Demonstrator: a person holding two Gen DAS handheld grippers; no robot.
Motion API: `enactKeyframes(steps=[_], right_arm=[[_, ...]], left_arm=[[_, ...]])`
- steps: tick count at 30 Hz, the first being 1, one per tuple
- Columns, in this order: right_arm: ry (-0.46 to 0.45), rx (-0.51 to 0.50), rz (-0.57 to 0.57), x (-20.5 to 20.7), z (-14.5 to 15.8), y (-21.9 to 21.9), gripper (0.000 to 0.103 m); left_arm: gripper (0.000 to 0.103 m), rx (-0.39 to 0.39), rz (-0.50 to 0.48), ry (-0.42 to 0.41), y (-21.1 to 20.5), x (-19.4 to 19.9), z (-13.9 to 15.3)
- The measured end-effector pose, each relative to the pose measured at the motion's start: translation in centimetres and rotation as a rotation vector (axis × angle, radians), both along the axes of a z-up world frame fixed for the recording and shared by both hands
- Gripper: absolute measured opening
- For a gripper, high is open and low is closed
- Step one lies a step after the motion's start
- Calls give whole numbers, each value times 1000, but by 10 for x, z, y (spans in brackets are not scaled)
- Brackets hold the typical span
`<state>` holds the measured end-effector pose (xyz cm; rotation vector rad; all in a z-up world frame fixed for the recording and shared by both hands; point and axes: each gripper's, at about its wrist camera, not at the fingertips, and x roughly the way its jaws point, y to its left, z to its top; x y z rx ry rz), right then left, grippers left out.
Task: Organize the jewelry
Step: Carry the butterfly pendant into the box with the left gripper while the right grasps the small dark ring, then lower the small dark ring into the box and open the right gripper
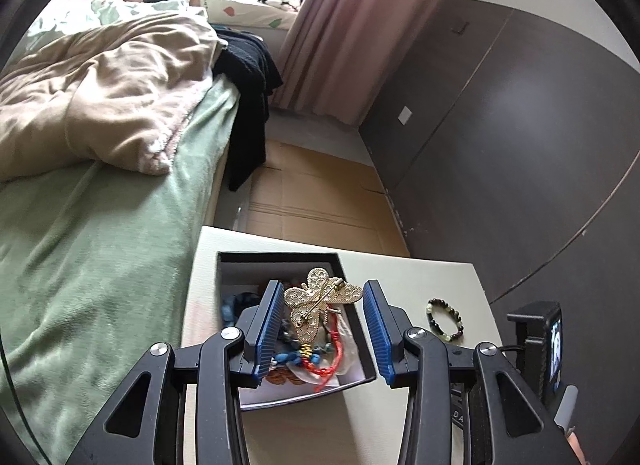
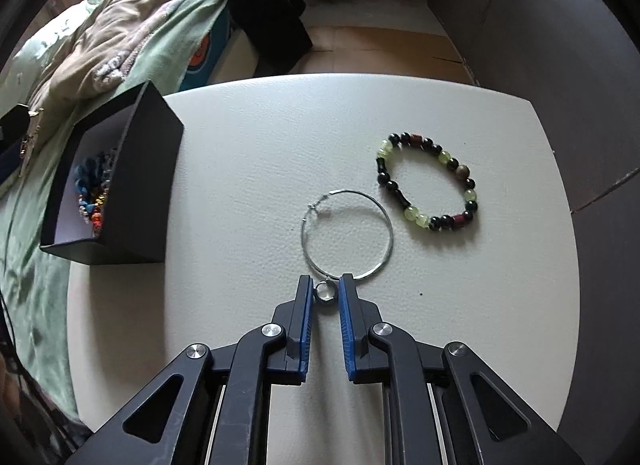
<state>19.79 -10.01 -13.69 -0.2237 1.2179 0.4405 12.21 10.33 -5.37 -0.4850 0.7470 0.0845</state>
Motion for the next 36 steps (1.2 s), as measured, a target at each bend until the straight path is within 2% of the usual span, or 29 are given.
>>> enactKeyframes(steps=[6, 7, 9, 10, 11, 23, 30, 36], right_arm=[[-31, 146, -12, -6, 30, -3, 14], [-35, 173, -16, -7, 35, -4, 14], [-45, 215, -18, -9, 43, -4, 14], [-47, 232, -16, -10, 46, -3, 14], [-49, 251, -13, -11, 48, -3, 14], [-70, 470, 24, -22, 74, 17, 14], [-42, 561, 41, -21, 71, 42, 14], [-28, 625, 41, -23, 66, 59, 14]], left_arm=[[42, -37, -2, 21, 10, 0, -3], [45, -46, -8, 23, 11, 2, -2], [64, -53, -6, 38, 12, 4, -3], [80, -50, 0, 37, 13, 3, -2], [88, -45, 10, 30, 13, 2, -2], [89, -93, 87, 36, 43, -10, 1], [89, -52, 95, 66, 52, -16, 3], [89, -67, 86, 74, 56, -18, 0]])
